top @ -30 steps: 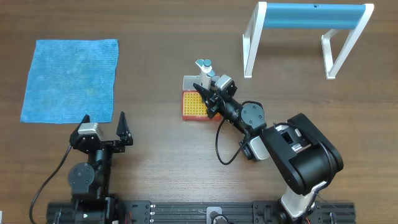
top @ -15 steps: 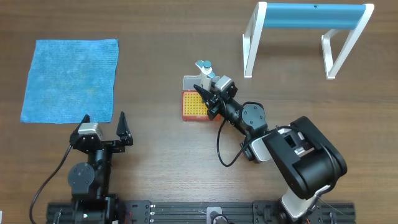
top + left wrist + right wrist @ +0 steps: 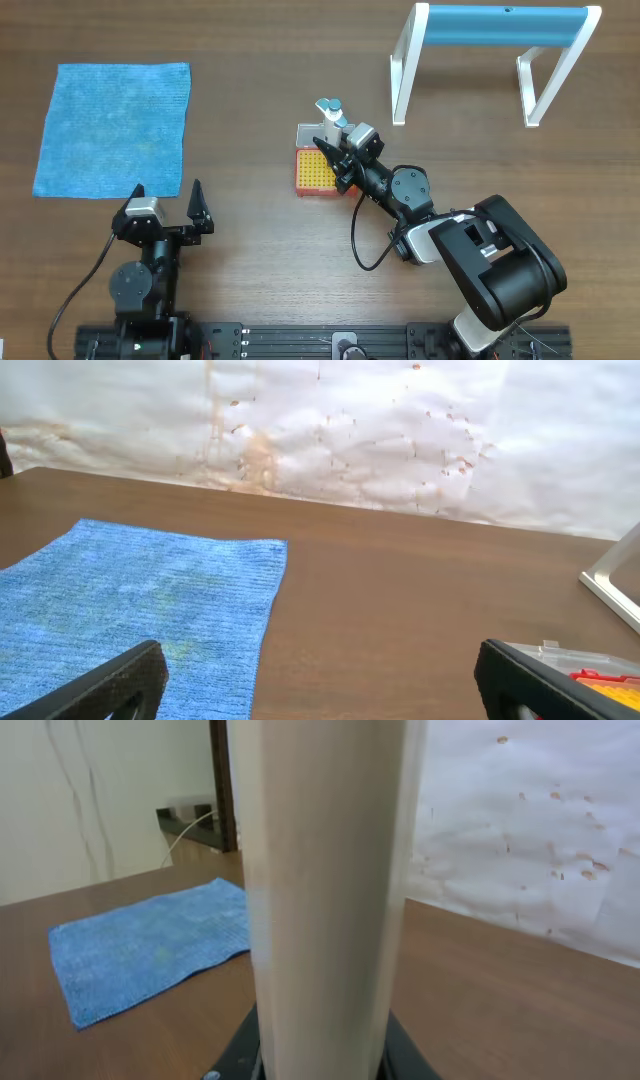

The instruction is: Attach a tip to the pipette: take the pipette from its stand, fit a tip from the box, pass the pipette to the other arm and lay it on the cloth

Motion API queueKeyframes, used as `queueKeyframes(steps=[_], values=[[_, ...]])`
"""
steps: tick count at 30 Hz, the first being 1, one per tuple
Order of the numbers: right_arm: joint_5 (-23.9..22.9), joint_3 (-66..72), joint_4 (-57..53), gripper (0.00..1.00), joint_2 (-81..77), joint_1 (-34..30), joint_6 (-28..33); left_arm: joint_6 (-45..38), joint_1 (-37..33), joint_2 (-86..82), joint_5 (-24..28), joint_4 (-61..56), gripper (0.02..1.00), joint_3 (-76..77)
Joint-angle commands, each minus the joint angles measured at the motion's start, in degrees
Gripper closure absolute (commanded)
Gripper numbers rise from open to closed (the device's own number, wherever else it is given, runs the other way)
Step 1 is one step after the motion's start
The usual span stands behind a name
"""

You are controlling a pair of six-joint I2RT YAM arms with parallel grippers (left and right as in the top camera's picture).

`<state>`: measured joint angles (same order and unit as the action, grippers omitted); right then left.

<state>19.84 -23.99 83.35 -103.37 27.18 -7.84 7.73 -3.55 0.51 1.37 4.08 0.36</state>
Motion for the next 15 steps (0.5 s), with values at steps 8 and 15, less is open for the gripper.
queueKeyframes(steps=[8,15], values=[[0.35,-1.33,-0.42,0.930,5.97,0.28,0.59,-0.07,0.04,-0.15,0.44,0.44,0.025,-0.04],[0.35,-1.64,-13.75,0.932,18.58,-0.11,3.43,-0.07,0.04,-0.15,0.44,0.44,0.023,-0.04]])
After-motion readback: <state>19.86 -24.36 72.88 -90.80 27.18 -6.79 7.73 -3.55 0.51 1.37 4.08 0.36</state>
